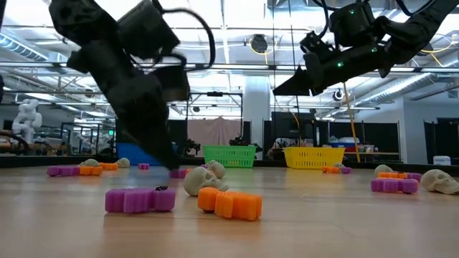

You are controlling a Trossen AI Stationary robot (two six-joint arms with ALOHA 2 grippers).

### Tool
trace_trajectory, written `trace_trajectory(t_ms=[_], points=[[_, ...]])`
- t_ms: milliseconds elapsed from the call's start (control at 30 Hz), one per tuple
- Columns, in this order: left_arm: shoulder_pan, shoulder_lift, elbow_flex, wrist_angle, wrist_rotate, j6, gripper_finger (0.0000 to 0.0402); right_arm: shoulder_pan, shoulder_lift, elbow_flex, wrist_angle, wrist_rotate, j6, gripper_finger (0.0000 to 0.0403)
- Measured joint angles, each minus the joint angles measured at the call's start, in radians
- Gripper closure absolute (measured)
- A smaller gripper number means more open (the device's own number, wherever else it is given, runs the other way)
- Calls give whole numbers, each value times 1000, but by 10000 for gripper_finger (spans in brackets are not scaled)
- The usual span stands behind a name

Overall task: Sort Halloween decoration
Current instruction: Put the purple skeleton toy into the blue basket

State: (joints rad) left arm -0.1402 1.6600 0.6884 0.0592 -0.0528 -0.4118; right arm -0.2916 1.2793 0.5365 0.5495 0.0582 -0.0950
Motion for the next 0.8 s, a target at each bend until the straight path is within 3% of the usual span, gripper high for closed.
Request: trace_trajectory(t_ms=[200, 467, 667, 800], points=[[-2, 48, 3, 6, -49, 1, 247, 0, 0, 0, 0, 2, 4, 403], [-2, 49, 3, 0, -89, 82, 389, 0, 0, 0, 0, 2, 4, 403], [5, 1, -3, -15, -104, 126, 395, 0, 0, 0, -8, 2, 4, 403], [56, -129, -3, -102, -160, 133, 398, 0, 0, 1, -9, 2, 10, 403]])
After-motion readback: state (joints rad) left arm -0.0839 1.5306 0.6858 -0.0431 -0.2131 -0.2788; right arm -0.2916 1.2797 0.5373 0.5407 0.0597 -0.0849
